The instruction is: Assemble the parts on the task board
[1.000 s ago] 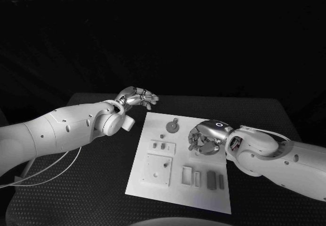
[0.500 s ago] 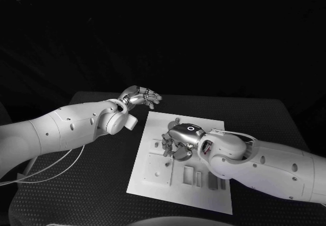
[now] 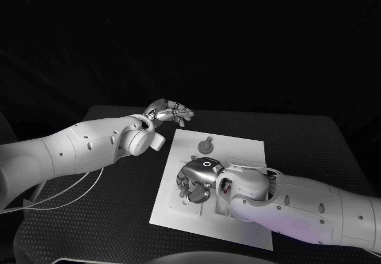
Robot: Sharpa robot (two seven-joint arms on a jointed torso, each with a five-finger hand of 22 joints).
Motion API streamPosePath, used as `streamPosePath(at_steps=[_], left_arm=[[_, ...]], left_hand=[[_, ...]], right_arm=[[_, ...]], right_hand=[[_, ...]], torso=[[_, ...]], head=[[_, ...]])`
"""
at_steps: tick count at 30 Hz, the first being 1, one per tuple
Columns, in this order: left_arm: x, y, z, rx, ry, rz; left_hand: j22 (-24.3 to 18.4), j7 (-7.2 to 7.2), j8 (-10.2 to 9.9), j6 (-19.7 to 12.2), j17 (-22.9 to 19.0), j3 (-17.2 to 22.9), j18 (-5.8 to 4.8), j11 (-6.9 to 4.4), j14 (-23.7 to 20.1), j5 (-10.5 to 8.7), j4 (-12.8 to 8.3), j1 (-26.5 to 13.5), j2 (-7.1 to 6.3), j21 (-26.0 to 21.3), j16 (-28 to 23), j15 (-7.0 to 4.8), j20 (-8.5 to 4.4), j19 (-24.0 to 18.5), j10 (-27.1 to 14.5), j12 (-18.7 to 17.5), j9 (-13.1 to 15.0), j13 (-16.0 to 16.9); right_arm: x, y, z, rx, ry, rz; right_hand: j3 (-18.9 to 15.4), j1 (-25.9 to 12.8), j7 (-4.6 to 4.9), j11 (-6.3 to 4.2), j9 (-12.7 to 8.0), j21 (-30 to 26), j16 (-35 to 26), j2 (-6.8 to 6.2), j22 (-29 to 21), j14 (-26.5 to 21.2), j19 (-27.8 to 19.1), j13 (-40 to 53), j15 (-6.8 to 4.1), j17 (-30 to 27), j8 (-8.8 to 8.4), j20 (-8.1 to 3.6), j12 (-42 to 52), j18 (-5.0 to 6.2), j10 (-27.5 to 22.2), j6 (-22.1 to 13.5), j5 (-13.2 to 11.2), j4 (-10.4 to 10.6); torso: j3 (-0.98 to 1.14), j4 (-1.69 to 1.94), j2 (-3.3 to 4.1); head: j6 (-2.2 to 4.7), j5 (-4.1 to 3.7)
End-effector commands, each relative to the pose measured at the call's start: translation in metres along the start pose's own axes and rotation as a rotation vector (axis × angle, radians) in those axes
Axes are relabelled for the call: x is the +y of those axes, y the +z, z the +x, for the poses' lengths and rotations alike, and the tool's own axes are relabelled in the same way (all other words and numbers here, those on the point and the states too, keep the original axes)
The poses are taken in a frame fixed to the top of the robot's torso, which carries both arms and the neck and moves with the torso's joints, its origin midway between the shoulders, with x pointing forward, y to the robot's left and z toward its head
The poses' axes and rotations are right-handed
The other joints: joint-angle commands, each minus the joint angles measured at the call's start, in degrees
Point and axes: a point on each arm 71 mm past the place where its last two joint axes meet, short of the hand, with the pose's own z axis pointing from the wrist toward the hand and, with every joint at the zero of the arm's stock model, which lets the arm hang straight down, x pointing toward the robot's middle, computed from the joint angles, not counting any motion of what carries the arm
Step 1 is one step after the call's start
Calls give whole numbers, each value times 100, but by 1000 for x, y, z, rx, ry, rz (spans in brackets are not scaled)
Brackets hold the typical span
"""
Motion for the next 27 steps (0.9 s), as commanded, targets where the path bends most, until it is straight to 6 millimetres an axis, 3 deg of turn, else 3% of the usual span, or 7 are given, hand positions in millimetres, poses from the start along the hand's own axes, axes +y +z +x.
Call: streamPosePath(at_steps=[1, 27], left_arm=[[-2, 1, 3, 16, -8, 10], [-2, 1, 4, 19, -10, 11]], left_hand=[[8, -14, 23, -31, 7, -6, -47, 0, 29, -9, 29, 4, 44, -36, -28, 23, -46, 35, -43, -14, -9, 2], [14, -11, 21, -39, 18, -6, -47, 1, 30, -9, 32, 1, 48, -45, -36, 23, -46, 36, -47, -14, -12, 3]], right_arm=[[2, 2, 6, 24, -36, -7], [-1, 5, 22, 60, -68, 1]], right_hand=[[-2, -3, 1, 5, 109, 23, 25, 56, 121, -6, 17, 8, -34, 6, 0, -4, 10, 257, 25, 36, 27, -41], [-10, -16, 0, 3, 116, 35, 28, 67, 120, 0, 21, 14, -36, 10, -2, -8, 8, 257, 32, 40, 53, -65]], torso=[[6, -7, 3], [7, -18, -2]], head=[[-15, 24], [-54, 43]])
